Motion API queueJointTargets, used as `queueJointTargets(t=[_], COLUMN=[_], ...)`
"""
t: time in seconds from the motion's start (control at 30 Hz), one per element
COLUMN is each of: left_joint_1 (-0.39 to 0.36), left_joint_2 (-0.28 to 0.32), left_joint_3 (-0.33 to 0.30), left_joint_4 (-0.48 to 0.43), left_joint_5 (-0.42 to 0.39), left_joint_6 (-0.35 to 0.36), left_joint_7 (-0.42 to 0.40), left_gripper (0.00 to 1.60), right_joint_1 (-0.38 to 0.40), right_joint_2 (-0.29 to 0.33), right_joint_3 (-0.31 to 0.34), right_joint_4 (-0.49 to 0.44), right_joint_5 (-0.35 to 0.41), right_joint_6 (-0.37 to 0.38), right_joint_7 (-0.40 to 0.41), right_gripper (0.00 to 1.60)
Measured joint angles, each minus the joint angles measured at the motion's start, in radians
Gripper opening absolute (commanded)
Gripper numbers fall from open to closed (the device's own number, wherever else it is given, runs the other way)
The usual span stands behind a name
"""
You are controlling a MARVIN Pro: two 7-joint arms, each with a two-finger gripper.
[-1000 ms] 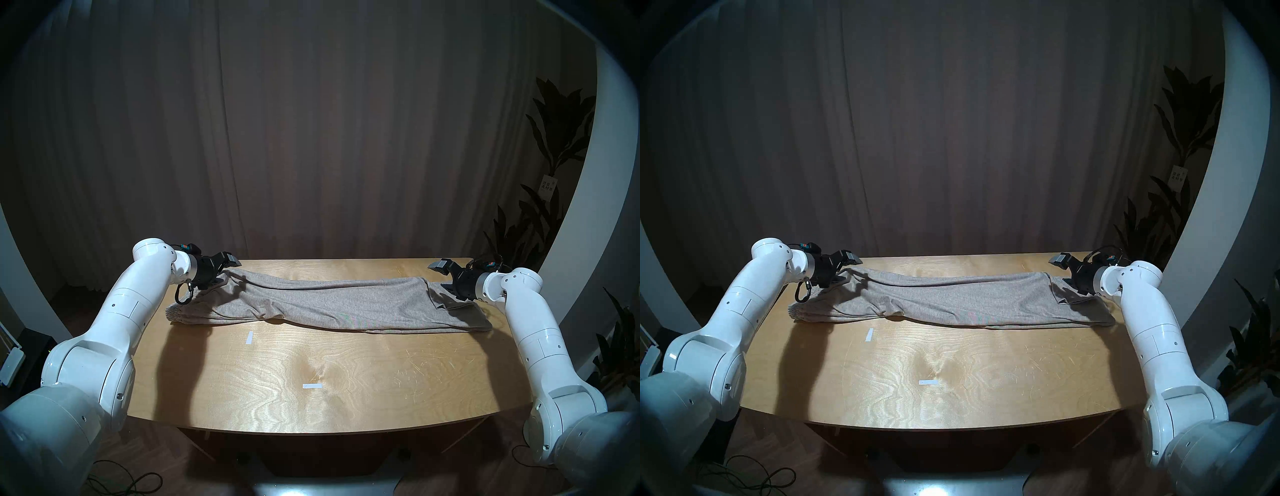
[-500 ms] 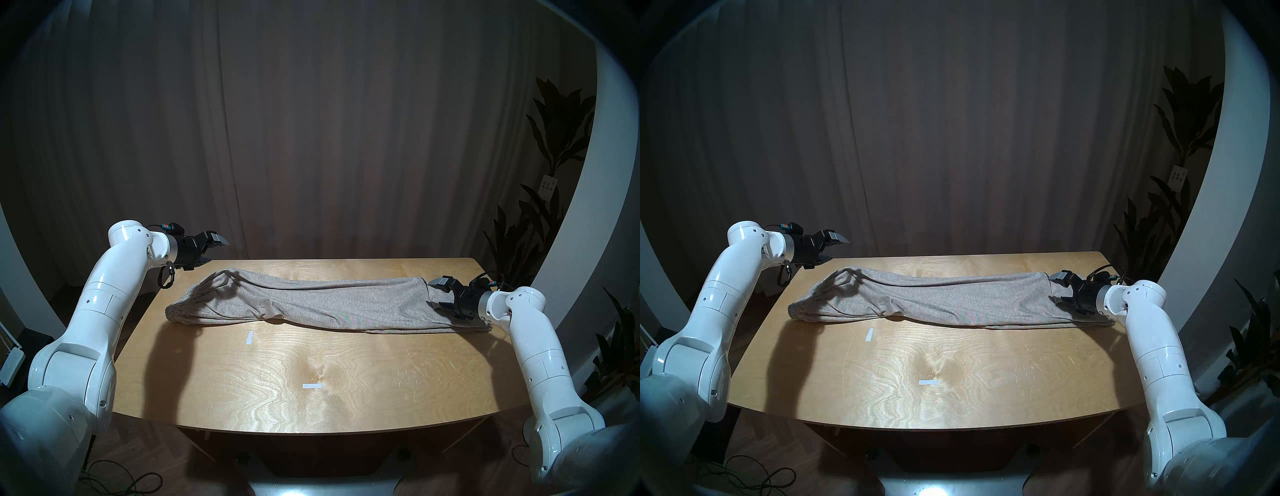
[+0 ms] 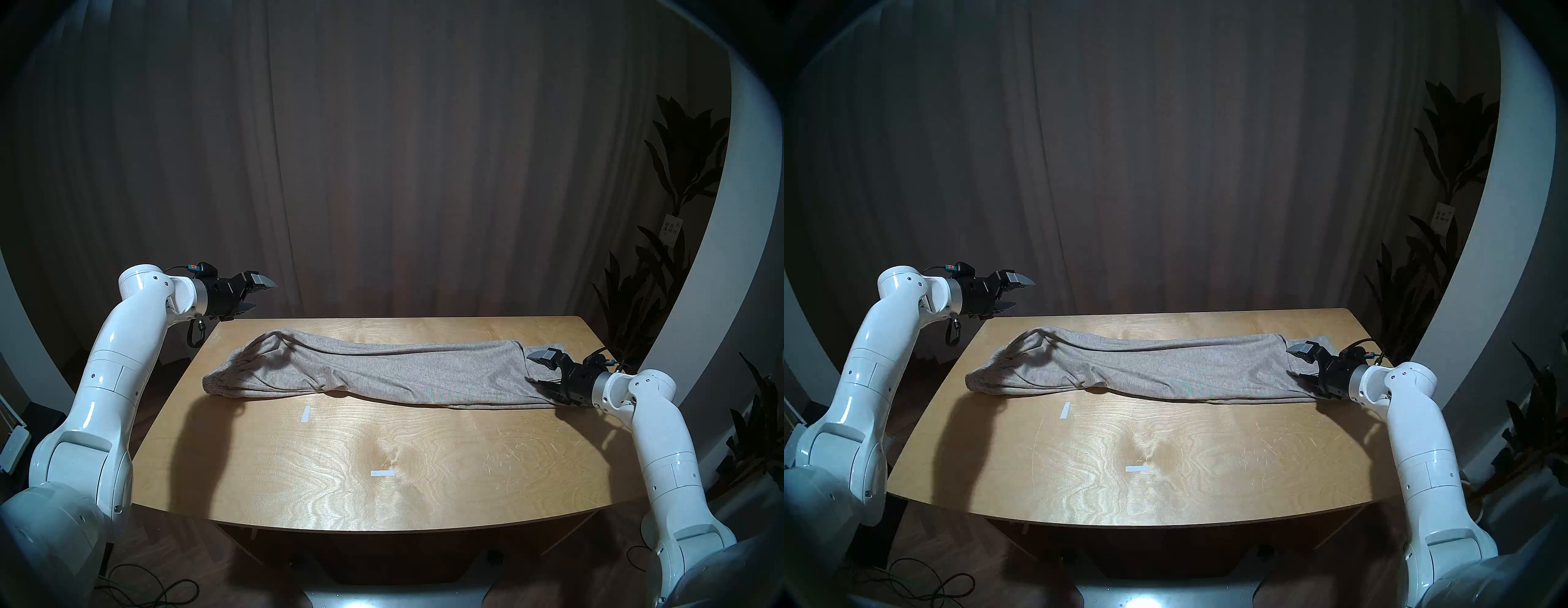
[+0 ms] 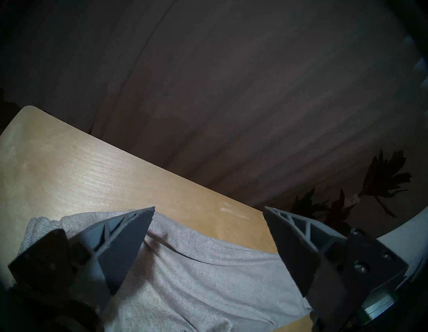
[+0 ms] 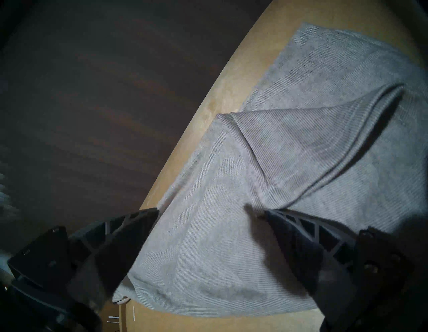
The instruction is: Fold the pants in half lengthwise, then in half again, and set them down flat
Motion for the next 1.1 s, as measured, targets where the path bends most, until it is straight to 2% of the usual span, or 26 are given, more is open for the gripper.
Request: queueJointTargets(t=[0.33, 0.57, 0.8, 1.1], left_joint_1=[0.092, 0.165, 0.247, 0.361], left_joint_2=[0.024, 0.036, 0.041, 0.030], left_joint_3=[-0.042, -0.080, -0.129, -0.211], left_joint_4=[-0.102, -0.192, -0.288, -0.422], left_joint_5=[-0.036, -0.065, -0.096, -0.140], left_joint_6=[0.000, 0.000, 0.000, 0.000], left_joint_7=[-0.005, -0.005, 0.004, 0.078], left_gripper=[1.60, 1.60, 1.60, 1.60], right_joint_1=[-0.089, -0.142, -0.172, -0.179], right_joint_2=[-0.020, -0.059, -0.119, -0.207], right_joint_3=[0.075, 0.125, 0.164, 0.176], right_joint_4=[-0.108, -0.163, -0.206, -0.246], right_joint_5=[0.036, 0.057, 0.069, 0.059], right_joint_6=[0.006, -0.025, -0.099, -0.233], right_joint_7=[0.002, -0.004, -0.031, -0.152], right_gripper=[1.60, 1.60, 1.60, 1.60])
